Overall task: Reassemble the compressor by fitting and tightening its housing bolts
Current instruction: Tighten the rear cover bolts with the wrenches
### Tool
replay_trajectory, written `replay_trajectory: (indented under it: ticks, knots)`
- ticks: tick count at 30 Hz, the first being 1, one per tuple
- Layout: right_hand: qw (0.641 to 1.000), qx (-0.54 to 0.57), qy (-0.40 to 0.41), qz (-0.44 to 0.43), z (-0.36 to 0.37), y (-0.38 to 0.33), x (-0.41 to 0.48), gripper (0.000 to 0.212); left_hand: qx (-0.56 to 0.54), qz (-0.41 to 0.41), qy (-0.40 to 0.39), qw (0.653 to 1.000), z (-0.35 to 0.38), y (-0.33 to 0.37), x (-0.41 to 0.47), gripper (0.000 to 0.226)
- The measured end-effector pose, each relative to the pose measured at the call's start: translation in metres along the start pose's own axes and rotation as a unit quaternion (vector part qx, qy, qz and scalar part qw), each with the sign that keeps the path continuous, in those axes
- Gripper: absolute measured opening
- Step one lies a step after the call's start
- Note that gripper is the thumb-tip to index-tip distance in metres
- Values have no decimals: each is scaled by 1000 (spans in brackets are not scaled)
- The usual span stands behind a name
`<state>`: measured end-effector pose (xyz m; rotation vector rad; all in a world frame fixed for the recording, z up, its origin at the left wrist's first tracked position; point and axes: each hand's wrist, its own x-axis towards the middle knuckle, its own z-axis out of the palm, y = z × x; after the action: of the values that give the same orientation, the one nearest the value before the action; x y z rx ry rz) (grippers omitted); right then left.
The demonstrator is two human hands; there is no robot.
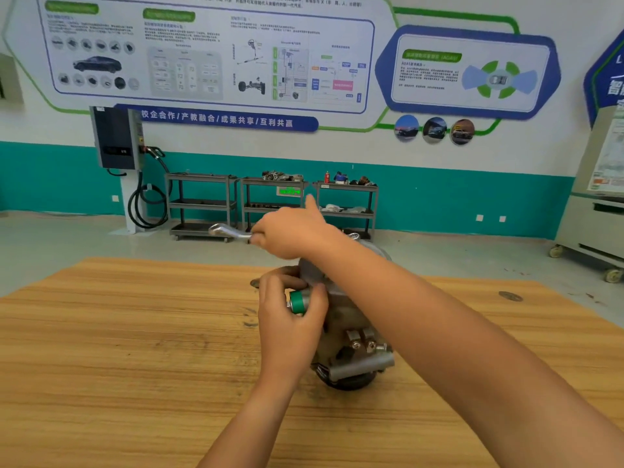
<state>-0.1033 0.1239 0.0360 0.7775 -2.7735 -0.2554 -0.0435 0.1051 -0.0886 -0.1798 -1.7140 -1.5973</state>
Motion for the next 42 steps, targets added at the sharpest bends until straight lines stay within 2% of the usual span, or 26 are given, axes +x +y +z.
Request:
replay_trajectory:
  ticks: [4, 6, 8, 10, 14, 16, 20, 21, 25, 28, 30, 32, 34, 35, 36, 38, 39, 40, 41, 42]
  knots:
    - [988, 81, 63, 115, -1, 42, 20, 22, -28, 14, -15, 999, 2, 0, 2, 13]
    - [958, 242, 32, 150, -3, 69, 16, 27, -51, 8, -37, 998, 5, 2, 2, 13]
    - [877, 448, -22, 170, -1, 91, 5, 31, -75, -8, -50, 996, 10, 4, 3, 13]
    - [819, 541, -21, 192, 6, 106, -5, 29, -95, -31, -58, 993, 14, 6, 7, 13]
    - [770, 589, 48, 240, 11, 116, -12, 22, -90, -50, -73, 992, 17, 10, 10, 11]
    - [709, 648, 85, 266, 13, 124, -16, 21, -85, -56, -70, 992, 15, 10, 8, 10]
    - [515, 773, 217, 300, 26, 144, -32, 15, -77, -50, -42, 995, 15, 8, -1, 12]
    - [487, 782, 240, 305, 30, 149, -38, 12, -71, -43, -36, 996, 15, 8, -2, 12]
    - [421, 791, 322, 305, 40, 157, -65, 11, -16, 11, -31, 999, 15, 9, -5, 10]
    - [338, 816, 391, 260, 48, 147, -87, 14, 17, 57, -32, 998, 14, 8, -5, 12]
    - [305, 820, 429, 225, 49, 134, -100, 10, 41, 93, -27, 994, 13, 7, -7, 16]
    - [320, 806, 456, 202, 51, 116, -111, 15, 55, 118, -28, 991, 12, 6, -11, 20]
    - [379, 779, 471, 166, 56, 92, -121, 17, 63, 150, -32, 986, 10, 5, -16, 21]
    - [428, 753, 476, 151, 59, 80, -125, 17, 68, 165, -36, 983, 10, 5, -18, 21]
    - [501, 706, 482, 137, 62, 68, -129, 18, 74, 177, -39, 981, 10, 6, -20, 23]
    - [696, 523, 482, 98, 68, 49, -137, 14, 82, 197, -38, 976, 9, 5, -22, 26]
    - [781, 411, 464, 76, 69, 42, -139, 13, 82, 203, -39, 975, 8, 5, -22, 25]
    - [849, 304, 429, 57, 68, 37, -141, 26, 81, 207, -38, 974, 8, 5, -22, 22]
    - [896, 214, 385, 45, 66, 34, -141, 42, 79, 213, -36, 973, 8, 5, -22, 17]
    - [927, 154, 340, 41, 62, 29, -141, 53, 75, 216, -34, 973, 9, 5, -21, 9]
